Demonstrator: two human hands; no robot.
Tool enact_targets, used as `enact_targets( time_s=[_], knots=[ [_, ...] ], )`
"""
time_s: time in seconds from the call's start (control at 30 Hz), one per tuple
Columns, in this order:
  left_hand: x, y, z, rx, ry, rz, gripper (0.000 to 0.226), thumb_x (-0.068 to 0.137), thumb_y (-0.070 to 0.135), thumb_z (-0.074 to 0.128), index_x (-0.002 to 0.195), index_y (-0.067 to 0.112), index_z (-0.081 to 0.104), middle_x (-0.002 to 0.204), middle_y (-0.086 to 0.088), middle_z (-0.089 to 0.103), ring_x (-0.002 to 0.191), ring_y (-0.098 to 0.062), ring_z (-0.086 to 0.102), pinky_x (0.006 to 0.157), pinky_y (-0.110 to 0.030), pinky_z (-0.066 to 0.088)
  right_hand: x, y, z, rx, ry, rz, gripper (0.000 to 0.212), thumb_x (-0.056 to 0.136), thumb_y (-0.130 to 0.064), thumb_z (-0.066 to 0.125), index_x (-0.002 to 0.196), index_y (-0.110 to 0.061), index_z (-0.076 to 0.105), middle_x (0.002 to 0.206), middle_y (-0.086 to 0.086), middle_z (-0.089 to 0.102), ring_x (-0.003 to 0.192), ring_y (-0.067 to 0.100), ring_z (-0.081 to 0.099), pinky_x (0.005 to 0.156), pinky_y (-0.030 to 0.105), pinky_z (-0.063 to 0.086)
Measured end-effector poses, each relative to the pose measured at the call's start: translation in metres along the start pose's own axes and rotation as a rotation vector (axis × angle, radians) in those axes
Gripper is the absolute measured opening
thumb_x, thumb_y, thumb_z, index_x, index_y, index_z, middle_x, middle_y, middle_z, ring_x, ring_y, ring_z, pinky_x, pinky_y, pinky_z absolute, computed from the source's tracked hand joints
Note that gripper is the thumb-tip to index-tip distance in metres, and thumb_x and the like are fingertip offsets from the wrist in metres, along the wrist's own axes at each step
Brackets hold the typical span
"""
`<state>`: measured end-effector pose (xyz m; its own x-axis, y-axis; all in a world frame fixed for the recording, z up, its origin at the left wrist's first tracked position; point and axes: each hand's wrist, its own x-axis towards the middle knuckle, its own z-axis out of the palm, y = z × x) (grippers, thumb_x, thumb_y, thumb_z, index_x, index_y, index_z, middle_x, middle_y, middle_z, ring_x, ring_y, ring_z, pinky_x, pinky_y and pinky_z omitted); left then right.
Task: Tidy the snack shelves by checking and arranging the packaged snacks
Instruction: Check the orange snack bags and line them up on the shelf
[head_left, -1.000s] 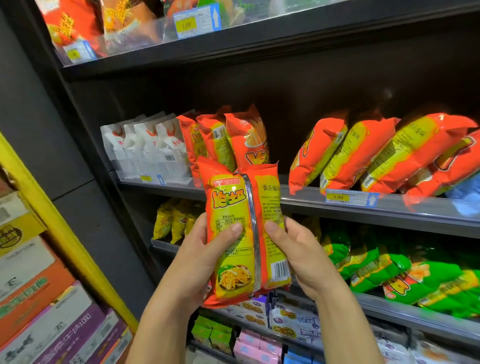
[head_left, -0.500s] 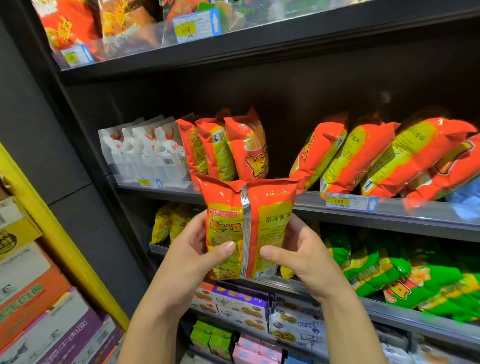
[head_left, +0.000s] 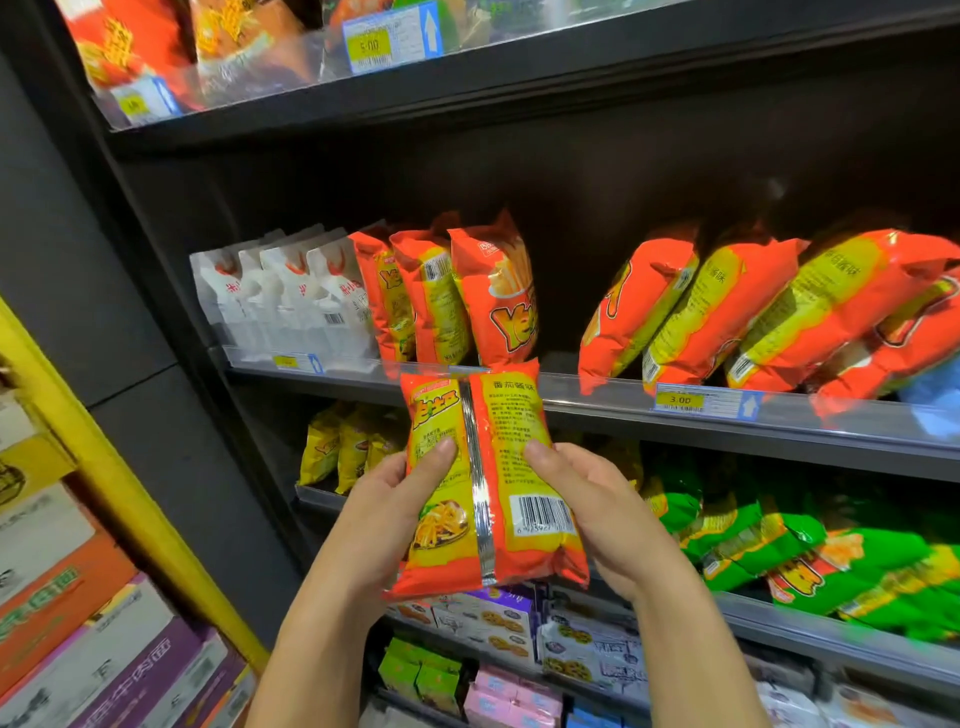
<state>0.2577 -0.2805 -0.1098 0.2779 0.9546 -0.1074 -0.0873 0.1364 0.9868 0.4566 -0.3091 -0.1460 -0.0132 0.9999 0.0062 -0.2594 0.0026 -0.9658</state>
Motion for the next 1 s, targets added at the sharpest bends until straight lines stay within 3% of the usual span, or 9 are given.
enact_targets(
  time_s=[0.17, 0.3, 0.37, 0.47, 0.53, 0.63, 0.73, 0.87, 1.0],
  knots=[
    [0.001, 0.001, -0.001, 0.003, -0.008, 0.003, 0.051, 0.09, 0.045, 0.069, 0.127, 0.011, 0.068, 0.11, -0.018, 0.08, 0.099, -0.039, 0.078, 0.095, -0.054, 0.059, 0.001, -0.003, 0.005, 0.104, -0.016, 0.043, 0.094, 0.067, -0.062, 0.09, 0.133, -0.003, 0.06, 0.121, 0.019, 0.076, 0.113, 0.037, 0.073, 0.105, 0.058, 0.054],
    [0.0, -0.001, 0.0, 0.04, -0.036, 0.03, 0.041, 0.096, 0.038, 0.062, 0.132, 0.019, 0.067, 0.12, -0.013, 0.078, 0.109, -0.035, 0.076, 0.103, -0.057, 0.055, -0.004, -0.006, 0.01, 0.188, -0.039, 0.055, 0.069, 0.081, -0.043, 0.079, 0.138, -0.013, 0.054, 0.122, 0.014, 0.076, 0.112, 0.033, 0.074, 0.098, 0.052, 0.058],
    [0.002, -0.004, 0.0, 0.096, -0.055, 0.046, 0.035, 0.103, 0.034, 0.057, 0.136, 0.028, 0.066, 0.128, -0.005, 0.076, 0.119, -0.028, 0.073, 0.11, -0.057, 0.05, -0.003, -0.005, 0.012, 0.094, -0.007, 0.021, 0.072, 0.079, -0.042, 0.081, 0.14, -0.019, 0.051, 0.123, 0.008, 0.076, 0.111, 0.028, 0.076, 0.097, 0.053, 0.059],
    [0.006, -0.008, 0.0, 0.173, -0.056, 0.078, 0.032, 0.109, 0.029, 0.052, 0.135, 0.04, 0.067, 0.132, 0.006, 0.074, 0.123, -0.017, 0.07, 0.114, -0.052, 0.046, -0.003, -0.005, 0.016, -0.236, 0.114, -0.083, 0.084, 0.069, -0.065, 0.088, 0.138, -0.036, 0.048, 0.125, -0.007, 0.072, 0.109, 0.013, 0.075, 0.096, 0.049, 0.061],
    [0.006, -0.009, 0.002, 0.161, -0.057, 0.075, 0.032, 0.11, 0.026, 0.051, 0.133, 0.038, 0.069, 0.13, 0.006, 0.075, 0.12, -0.015, 0.071, 0.11, -0.047, 0.049, -0.003, -0.005, 0.019, -0.404, 0.163, -0.152, 0.088, 0.062, -0.075, 0.083, 0.136, -0.044, 0.046, 0.132, -0.011, 0.064, 0.112, 0.006, 0.07, 0.096, 0.043, 0.061],
    [0.006, -0.007, 0.004, 0.122, -0.035, 0.072, 0.033, 0.109, 0.021, 0.049, 0.133, 0.033, 0.07, 0.127, 0.003, 0.076, 0.12, -0.015, 0.071, 0.1, -0.041, 0.052, -0.004, -0.005, 0.02, -0.468, 0.176, -0.203, 0.085, 0.063, -0.075, 0.081, 0.135, -0.048, 0.045, 0.136, -0.011, 0.058, 0.115, 0.005, 0.067, 0.097, 0.04, 0.06],
    [0.005, -0.006, 0.001, 0.089, -0.025, 0.078, 0.034, 0.111, 0.023, 0.046, 0.137, 0.031, 0.067, 0.129, 0.004, 0.075, 0.122, -0.015, 0.07, 0.101, -0.041, 0.052, -0.006, -0.007, 0.02, -0.383, 0.151, -0.225, 0.071, 0.075, -0.063, 0.085, 0.135, -0.047, 0.05, 0.131, -0.014, 0.066, 0.113, 0.006, 0.07, 0.096, 0.044, 0.061],
    [0.002, -0.004, -0.001, 0.022, -0.077, 0.109, 0.042, 0.102, 0.035, 0.054, 0.143, 0.025, 0.062, 0.134, -0.003, 0.073, 0.125, -0.025, 0.069, 0.105, -0.051, 0.052, -0.01, -0.017, 0.017, -0.129, 0.062, -0.208, 0.052, 0.088, -0.036, 0.078, 0.136, -0.027, 0.059, 0.124, -0.004, 0.076, 0.113, 0.019, 0.074, 0.099, 0.049, 0.059],
    [0.002, 0.001, 0.002, -0.082, -0.114, 0.159, 0.048, 0.092, 0.024, 0.062, 0.139, 0.016, 0.063, 0.129, -0.012, 0.075, 0.119, -0.033, 0.072, 0.092, -0.048, 0.063, -0.009, -0.022, 0.008, -0.086, 0.03, -0.205, 0.05, 0.094, -0.032, 0.076, 0.139, -0.019, 0.059, 0.129, 0.001, 0.075, 0.12, 0.021, 0.071, 0.1, 0.041, 0.058]
  ],
)
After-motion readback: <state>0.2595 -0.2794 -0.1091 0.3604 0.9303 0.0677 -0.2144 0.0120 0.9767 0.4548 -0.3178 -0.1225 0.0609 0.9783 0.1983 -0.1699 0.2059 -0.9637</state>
